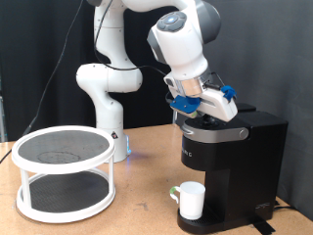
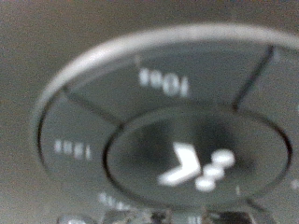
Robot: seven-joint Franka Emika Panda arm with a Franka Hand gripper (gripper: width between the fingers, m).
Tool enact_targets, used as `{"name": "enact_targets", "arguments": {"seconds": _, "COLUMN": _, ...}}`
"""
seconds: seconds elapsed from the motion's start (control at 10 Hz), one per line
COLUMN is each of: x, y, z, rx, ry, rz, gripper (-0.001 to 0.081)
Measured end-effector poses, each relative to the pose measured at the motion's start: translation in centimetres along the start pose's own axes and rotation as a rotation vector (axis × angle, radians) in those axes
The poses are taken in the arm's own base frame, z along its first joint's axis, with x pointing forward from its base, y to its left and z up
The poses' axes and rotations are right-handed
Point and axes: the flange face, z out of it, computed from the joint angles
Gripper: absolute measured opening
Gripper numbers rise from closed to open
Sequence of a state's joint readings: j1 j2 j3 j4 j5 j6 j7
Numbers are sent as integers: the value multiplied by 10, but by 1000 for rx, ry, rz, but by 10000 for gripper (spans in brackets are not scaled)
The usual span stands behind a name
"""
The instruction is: Make a cup of coffee with the keurig machine
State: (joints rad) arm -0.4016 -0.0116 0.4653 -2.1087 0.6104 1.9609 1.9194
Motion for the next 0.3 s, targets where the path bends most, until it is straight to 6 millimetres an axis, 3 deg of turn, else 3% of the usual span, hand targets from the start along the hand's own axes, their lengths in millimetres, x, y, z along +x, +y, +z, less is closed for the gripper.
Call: {"name": "enact_targets", "arguments": {"seconds": 0.3, "x": 5, "y": 21, "z": -22, "rx": 21, "ry": -45, "rz": -7, "gripper": 0}}
